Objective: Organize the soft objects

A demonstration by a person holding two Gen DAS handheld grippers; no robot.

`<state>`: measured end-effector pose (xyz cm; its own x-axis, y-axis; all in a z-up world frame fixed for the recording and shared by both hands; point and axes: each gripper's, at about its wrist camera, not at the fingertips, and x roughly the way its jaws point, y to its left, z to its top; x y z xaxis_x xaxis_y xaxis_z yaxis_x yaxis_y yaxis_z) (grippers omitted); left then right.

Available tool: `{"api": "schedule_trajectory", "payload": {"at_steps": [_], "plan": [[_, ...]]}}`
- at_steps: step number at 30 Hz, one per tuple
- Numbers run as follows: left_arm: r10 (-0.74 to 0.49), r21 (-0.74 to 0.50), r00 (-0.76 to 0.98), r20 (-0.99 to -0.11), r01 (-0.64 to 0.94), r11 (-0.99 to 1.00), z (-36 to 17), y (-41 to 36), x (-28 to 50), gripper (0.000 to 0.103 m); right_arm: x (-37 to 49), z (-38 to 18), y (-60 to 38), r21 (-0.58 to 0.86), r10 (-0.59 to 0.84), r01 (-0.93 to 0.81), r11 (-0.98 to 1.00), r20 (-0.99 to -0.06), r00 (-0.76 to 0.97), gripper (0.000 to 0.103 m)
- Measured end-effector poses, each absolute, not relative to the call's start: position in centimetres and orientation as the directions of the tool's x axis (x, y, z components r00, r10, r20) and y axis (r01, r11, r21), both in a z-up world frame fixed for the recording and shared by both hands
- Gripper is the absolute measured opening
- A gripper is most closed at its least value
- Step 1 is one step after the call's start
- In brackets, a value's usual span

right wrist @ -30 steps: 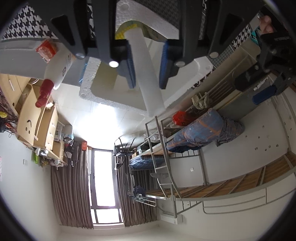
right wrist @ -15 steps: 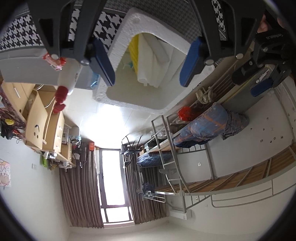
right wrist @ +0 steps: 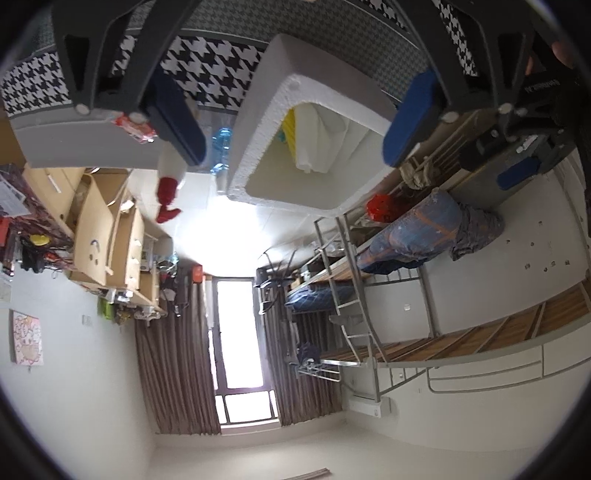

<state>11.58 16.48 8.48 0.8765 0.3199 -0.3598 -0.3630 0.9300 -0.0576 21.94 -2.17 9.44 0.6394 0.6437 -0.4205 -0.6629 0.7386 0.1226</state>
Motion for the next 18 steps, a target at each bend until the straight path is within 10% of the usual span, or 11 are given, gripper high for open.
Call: {"api": "schedule_trajectory", "payload": {"at_steps": [18], "plan": [[0.28,-0.033,0.9,-0.334,-0.308,0.951,8.1,12.3,8.5,0.102,16.8,8.8,-7.6,0.108,0.623,-0.63,0.769,-0.351,0.7,0.101]]}}
